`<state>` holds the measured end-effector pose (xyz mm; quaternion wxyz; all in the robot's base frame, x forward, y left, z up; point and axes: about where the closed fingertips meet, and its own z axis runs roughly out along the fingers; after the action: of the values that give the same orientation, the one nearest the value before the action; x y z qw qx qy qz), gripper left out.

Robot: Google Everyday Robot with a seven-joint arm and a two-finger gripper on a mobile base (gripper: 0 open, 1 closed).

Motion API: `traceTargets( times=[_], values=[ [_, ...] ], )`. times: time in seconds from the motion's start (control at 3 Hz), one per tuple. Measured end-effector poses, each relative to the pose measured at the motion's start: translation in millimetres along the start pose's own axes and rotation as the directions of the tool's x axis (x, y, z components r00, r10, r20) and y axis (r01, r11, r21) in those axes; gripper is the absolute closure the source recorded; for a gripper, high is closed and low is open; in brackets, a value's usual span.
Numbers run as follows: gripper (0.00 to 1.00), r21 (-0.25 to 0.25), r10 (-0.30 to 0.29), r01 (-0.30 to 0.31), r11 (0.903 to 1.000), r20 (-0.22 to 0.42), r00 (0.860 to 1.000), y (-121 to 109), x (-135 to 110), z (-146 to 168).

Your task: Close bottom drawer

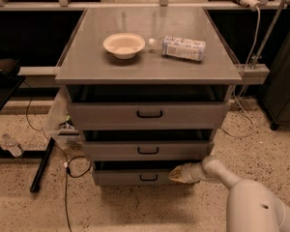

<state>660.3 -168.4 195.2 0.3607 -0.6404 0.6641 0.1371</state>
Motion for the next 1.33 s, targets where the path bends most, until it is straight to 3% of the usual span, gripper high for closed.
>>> traceTargets(
  times=[1.0, 1.33],
  values=[
    [0.16, 0.000, 0.000, 0.000, 1.0000, 0.000, 1.000, 0, 0, 0],
    [0.00, -0.061, -0.028, 0.030, 0.9977, 0.034, 0.999, 30, -12, -5]
  ],
)
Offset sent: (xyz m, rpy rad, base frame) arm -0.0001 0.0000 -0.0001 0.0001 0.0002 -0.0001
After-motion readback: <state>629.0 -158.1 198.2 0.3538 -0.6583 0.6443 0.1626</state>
